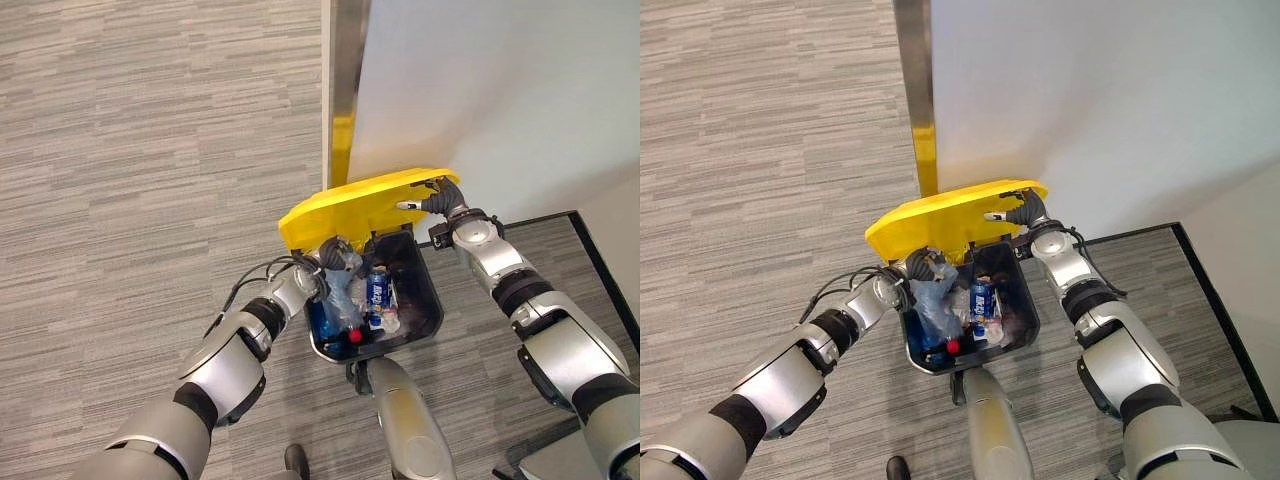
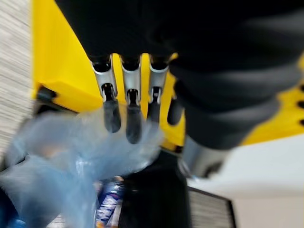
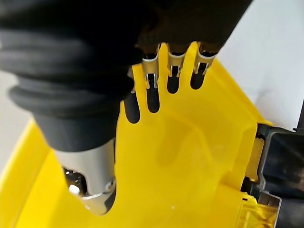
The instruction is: Gather garbage on tea table into small bin, then transfer packed bag to large trash can.
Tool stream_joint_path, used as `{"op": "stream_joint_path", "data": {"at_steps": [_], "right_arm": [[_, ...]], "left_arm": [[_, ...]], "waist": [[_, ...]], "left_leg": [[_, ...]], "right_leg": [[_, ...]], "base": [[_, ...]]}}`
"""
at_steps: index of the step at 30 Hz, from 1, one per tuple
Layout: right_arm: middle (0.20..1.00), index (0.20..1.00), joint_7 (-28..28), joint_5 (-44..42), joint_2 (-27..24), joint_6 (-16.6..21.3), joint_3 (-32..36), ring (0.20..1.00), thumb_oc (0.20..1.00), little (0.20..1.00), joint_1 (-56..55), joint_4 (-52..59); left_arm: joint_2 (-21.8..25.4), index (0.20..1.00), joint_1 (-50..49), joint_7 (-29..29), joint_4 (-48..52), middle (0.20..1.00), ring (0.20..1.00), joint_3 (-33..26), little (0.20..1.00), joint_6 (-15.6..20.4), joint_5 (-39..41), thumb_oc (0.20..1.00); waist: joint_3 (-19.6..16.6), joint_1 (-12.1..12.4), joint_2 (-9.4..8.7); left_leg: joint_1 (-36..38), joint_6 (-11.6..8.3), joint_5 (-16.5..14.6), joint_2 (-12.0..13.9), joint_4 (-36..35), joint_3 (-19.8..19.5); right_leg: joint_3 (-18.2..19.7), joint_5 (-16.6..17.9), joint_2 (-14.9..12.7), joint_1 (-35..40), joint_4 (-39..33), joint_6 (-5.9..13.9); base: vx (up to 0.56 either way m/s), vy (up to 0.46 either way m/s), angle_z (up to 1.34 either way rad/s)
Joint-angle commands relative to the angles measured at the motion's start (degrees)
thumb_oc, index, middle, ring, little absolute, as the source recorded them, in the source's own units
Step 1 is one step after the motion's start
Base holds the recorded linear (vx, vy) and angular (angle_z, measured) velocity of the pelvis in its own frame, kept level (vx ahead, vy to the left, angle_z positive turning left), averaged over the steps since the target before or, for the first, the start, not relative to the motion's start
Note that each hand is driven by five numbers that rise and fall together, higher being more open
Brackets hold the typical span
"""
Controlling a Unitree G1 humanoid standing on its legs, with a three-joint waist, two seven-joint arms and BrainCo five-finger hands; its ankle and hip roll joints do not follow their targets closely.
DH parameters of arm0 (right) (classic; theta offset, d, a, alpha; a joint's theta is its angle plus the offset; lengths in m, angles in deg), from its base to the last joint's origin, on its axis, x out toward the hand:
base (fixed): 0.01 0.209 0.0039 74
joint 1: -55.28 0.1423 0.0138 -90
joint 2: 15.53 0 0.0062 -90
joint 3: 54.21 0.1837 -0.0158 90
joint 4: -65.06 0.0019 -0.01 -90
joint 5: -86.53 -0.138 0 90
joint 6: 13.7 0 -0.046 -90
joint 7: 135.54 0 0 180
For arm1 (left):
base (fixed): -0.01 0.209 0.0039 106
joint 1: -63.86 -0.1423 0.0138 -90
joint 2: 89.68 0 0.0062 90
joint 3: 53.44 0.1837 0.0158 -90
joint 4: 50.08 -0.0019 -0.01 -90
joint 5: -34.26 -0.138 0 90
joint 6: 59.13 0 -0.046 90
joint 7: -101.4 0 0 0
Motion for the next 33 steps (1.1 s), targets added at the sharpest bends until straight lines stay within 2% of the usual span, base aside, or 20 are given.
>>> {"op": "stream_joint_path", "data": {"at_steps": [1,4,8,14,15,16,18,19,22,23,26,27,29,30,31,32,33], "right_arm": [[1.000,1.000,1.3,-0.5,-0.1,4.3,0.4,1.000,1.000,1.000,6.4,2.5],[1.000,1.000,0.3,0.9,-0.6,4.3,-0.1,1.000,1.000,1.000,5.0,4.0],[1.000,1.000,-0.2,1.4,-1.0,4.1,0.3,1.000,1.000,1.000,3.6,4.8],[1.000,1.000,-1.2,3.4,-2.7,3.6,2.0,1.000,1.000,1.000,-1.3,9.0],[1.000,1.000,-1.4,4.6,-3.2,3.6,3.7,1.000,1.000,1.000,-4.3,10.8],[1.000,1.000,-1.4,4.6,-3.2,3.6,3.7,1.000,1.000,1.000,-4.4,10.9],[1.000,1.000,-1.6,6.2,-3.9,3.3,5.8,1.000,1.000,1.000,-8.3,13.0],[1.000,1.000,-1.7,7.6,-4.5,3.3,8.7,1.000,1.000,1.000,-13.0,15.0],[1.000,1.000,-2.5,8.6,-4.6,3.1,11.4,1.000,1.000,1.000,-17.8,17.2],[1.000,1.000,-3.2,9.4,-5.0,2.9,12.9,1.000,1.000,1.000,-20.8,18.5],[1.000,1.000,-4.8,11.9,-4.9,2.7,16.7,1.000,1.000,1.000,-28.4,22.3],[1.000,1.000,-5.1,12.8,-4.9,2.9,18.3,1.000,1.000,1.000,-30.9,23.8],[1.000,1.000,-6.0,14.3,-4.8,2.9,19.9,1.000,1.000,1.000,-34.4,25.4],[1.000,1.000,-6.5,15.3,-4.9,2.6,20.7,1.000,1.000,1.000,-35.9,26.1],[1.000,1.000,-7.0,15.9,-5.0,2.6,21.1,1.000,1.000,1.000,-38.0,27.6],[1.000,1.000,-8.7,18.0,-5.4,2.3,21.7,1.000,1.000,1.000,-42.5,31.2],[1.000,1.000,-8.7,18.1,-5.4,2.3,21.7,1.000,1.000,1.000,-42.6,31.2]], "left_arm": [[0.2,1.000,0.8,-0.1,3.4,1.000,1.000,1.0,1.000,1.7,-5.2,1.000],[2.6,1.000,-1.1,-1.1,6.4,1.000,1.000,2.5,1.000,1.8,-10.5,1.000],[4.5,1.000,-2.9,-1.0,8.7,1.000,1.000,1.8,1.000,1.9,-10.8,1.000],[8.6,1.000,-9.9,-0.8,16.2,1.000,1.000,-3.6,1.000,3.7,-2.6,1.000],[9.5,1.000,-13.2,-0.2,18.8,1.000,1.000,-6.6,1.000,4.3,0.4,1.000],[9.5,1.000,-13.3,-0.2,18.9,1.000,1.000,-6.6,1.000,4.3,0.4,1.000],[10.5,1.000,-17.5,-0.1,21.5,1.000,1.000,-10.1,1.000,4.6,3.7,1.000],[11.8,1.000,-22.0,-0.8,24.6,1.000,1.000,-13.8,1.000,5.3,7.0,1.000],[13.7,1.000,-26.6,-2.0,27.7,1.000,1.000,-16.6,1.000,5.7,8.2,1.000],[15.1,1.000,-30.4,-2.7,29.9,1.000,1.000,-18.8,1.000,6.0,8.3,1.000],[18.7,1.000,-39.8,-4.4,33.9,1.000,1.000,-24.9,1.000,5.8,8.1,1.000],[19.4,1.000,-42.8,-4.7,34.2,1.000,1.000,-27.8,1.000,5.7,8.3,1.000],[19.8,1.000,-46.9,-5.1,33.0,1.000,1.000,-32.4,1.000,5.1,9.3,1.000],[19.5,1.000,-49.5,-5.1,31.9,1.000,1.000,-35.3,1.000,4.9,9.9,1.000],[19.5,1.000,-51.8,-4.6,31.5,1.000,1.000,-37.6,1.000,4.6,10.2,1.000],[19.7,1.000,-55.7,-5.0,32.0,1.000,1.000,-40.9,1.000,4.0,11.2,1.000],[19.8,1.000,-55.8,-5.0,32.1,1.000,1.000,-40.9,1.000,3.9,11.2,1.000]], "waist": [[-0.7,1.2,-1.43],[-0.8,2.0,-0.93],[-1.0,2.5,-0.73],[-2.1,3.4,-0.78],[-2.7,4.0,-0.56],[-2.8,3.8,-0.81],[-3.2,4.3,-0.96],[-3.9,4.8,-1.65],[-4.4,5.2,-2.85],[-4.8,5.7,-3.30],[-4.9,7.4,-5.34],[-4.7,8.0,-6.46],[-4.3,9.3,-7.45],[-3.6,9.8,-7.28],[-3.1,9.7,-7.28],[-2.4,10.5,-6.68],[-2.6,10.4,-6.96]], "left_leg": [[8.8,3.58,-8.8,-4.5,2.0,-2.5],[9.3,3.58,-9.0,-4.5,1.6,-2.5],[9.8,3.60,-9.2,-4.5,1.6,-2.6],[11.0,3.87,-9.5,-4.8,1.8,-3.0],[11.8,3.94,-10.1,-4.6,2.4,-3.0],[11.7,3.97,-9.9,-4.8,2.4,-3.2],[12.6,3.93,-10.5,-4.5,3.4,-3.2],[13.6,3.66,-11.1,-4.2,4.6,-3.4],[13.7,3.50,-11.7,-4.4,7.0,-3.7],[14.3,3.49,-12.8,-4.3,8.5,-3.4],[13.5,4.50,-14.1,-5.9,13.2,-3.7],[12.4,4.82,-13.9,-7.1,14.6,-3.8],[10.7,5.25,-12.9,-8.2,15.2,-3.0],[9.9,5.50,-12.0,-8.3,15.3,-1.7],[8.5,5.88,-10.0,-8.4,14.9,-0.8],[5.9,7.08,-7.0,-8.9,13.8,-0.4],[5.7,7.13,-6.8,-9.2,13.7,-0.5]], "right_leg": [[-0.5,24.1,-4.3,-3.2,-22.1,9.91],[-1.1,24.3,-4.6,-3.1,-22.1,9.99],[-1.4,24.4,-5.0,-2.7,-21.9,10.10],[-1.4,24.6,-5.6,-0.6,-22.6,10.19],[-1.5,24.4,-5.6,0.5,-22.9,10.15],[-1.5,24.6,-5.8,0.6,-23.0,10.14],[-1.3,24.5,-6.1,2.1,-23.4,10.18],[-1.2,24.6,-6.8,3.9,-24.2,10.23],[-0.6,25.3,-7.6,5.8,-25.5,10.50],[-0.4,25.9,-7.5,7.1,-26.2,10.84],[0.4,26.4,-7.6,10.8,-29.2,11.59],[0.2,25.7,-7.9,11.6,-30.5,11.68],[-0.8,23.3,-7.8,12.6,-31.5,11.54],[-1.6,23.1,-7.5,12.3,-30.5,11.66],[-2.2,21.9,-7.9,11.3,-28.5,11.50],[-1.9,18.1,-7.3,11.4,-20.7,10.12],[-1.8,18.1,-7.6,11.1,-20.5,10.12]], "base": [[0.00,0.000,0.00],[0.00,0.000,0.00],[0.00,0.000,0.00],[0.00,0.000,0.00],[0.00,0.000,0.00],[-0.01,-0.003,0.08],[-0.04,0.000,0.12],[-0.06,0.003,0.09],[-0.08,0.011,0.22],[-0.10,0.030,0.30],[-0.11,0.026,0.09],[-0.20,0.035,-0.06],[-0.28,0.056,-0.13],[-0.34,0.095,-0.24],[-0.51,0.159,-0.35],[-0.41,0.122,-0.44],[-0.55,0.150,-0.75]]}}
